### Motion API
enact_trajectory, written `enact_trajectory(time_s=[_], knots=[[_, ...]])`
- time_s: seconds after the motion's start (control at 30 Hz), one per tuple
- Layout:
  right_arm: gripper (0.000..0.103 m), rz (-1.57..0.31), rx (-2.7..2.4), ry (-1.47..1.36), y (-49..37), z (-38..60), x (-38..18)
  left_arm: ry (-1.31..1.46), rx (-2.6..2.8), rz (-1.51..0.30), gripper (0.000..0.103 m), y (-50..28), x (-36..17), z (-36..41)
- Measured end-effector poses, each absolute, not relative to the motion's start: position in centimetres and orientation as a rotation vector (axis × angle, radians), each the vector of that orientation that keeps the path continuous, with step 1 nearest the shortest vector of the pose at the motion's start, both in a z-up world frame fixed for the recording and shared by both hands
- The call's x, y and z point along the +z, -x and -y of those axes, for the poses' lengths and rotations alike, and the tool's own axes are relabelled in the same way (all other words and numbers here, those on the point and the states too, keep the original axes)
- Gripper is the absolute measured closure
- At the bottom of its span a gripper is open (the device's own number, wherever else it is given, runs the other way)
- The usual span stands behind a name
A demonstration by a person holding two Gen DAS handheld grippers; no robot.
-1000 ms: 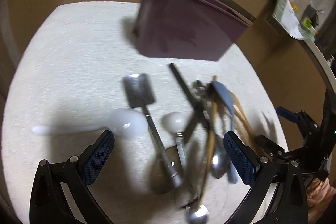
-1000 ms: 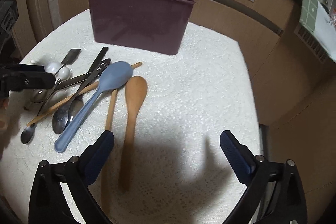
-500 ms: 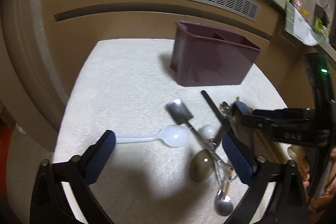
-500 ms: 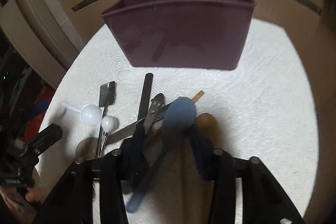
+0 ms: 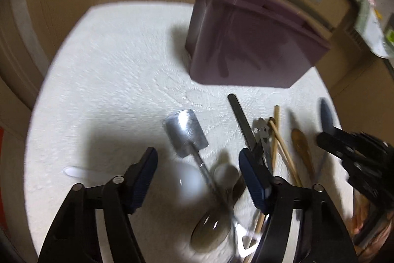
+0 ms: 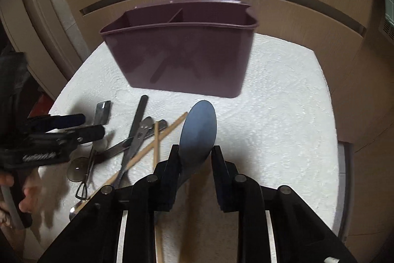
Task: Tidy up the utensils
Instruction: 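Lower the left tool onto the metal spatula while the right tool reaches the blue spoon, then close the left gripper on the metal spatula handle while the right gripper pinches the blue spoon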
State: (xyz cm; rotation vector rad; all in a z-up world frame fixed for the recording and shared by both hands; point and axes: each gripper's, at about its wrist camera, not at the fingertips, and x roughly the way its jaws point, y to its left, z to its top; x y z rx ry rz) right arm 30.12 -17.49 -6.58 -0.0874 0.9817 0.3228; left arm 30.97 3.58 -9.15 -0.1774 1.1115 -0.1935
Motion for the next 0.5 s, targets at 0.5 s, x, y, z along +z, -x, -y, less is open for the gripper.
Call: enact_trajectory(time_s=[0.5], knots=[[0.093, -0.903, 0.369, 0.031, -28.1, 20.6, -5.7, 0.029, -0.199, -0.909, 0.070, -28.5, -7.3, -1.2]])
